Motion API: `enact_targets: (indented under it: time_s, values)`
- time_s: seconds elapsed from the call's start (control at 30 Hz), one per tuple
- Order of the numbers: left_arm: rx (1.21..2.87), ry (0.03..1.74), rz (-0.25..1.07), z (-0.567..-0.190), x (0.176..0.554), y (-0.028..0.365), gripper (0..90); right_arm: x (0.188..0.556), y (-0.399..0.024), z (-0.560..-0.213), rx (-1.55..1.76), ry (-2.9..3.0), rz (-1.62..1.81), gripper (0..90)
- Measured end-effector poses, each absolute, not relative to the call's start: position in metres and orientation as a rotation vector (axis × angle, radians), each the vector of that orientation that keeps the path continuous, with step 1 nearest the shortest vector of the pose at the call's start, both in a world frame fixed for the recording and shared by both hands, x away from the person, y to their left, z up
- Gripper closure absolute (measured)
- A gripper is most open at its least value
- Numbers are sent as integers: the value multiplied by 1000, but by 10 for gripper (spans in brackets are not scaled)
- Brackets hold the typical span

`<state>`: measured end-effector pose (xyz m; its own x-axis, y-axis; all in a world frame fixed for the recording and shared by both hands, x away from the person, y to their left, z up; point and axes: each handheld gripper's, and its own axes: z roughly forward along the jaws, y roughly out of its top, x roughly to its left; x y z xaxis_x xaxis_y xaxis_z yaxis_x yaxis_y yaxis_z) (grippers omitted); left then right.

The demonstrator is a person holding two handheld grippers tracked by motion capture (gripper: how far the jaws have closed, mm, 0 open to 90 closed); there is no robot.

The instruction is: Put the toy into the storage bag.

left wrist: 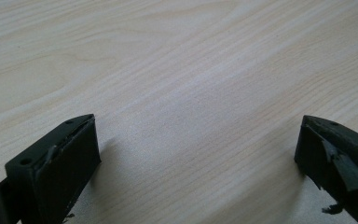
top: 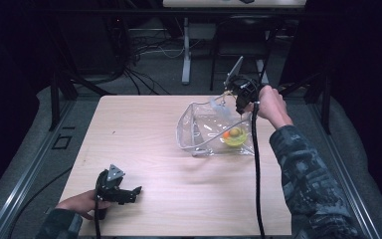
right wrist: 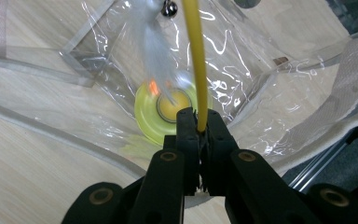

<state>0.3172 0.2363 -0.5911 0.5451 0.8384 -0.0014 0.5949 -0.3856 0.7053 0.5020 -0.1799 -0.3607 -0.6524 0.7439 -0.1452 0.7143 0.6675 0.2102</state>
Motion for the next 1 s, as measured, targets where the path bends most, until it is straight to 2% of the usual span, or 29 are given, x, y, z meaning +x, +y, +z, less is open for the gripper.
enact_targets:
  time_s: [0.63,0.73,0.9,1.0]
  values:
    - [2118,1151,472,-591,317,236,0,502,-184,-365,1224,2664,129,863]
    - [2118,1150,473,-591,317,236,0,500,-185,-360,1225,2652,151,819]
    - [2119,1150,471,-591,317,236,0,493,-186,-344,1218,2632,229,688]
    - [2118,1151,473,-591,317,236,0,488,-187,-333,1227,2633,295,551]
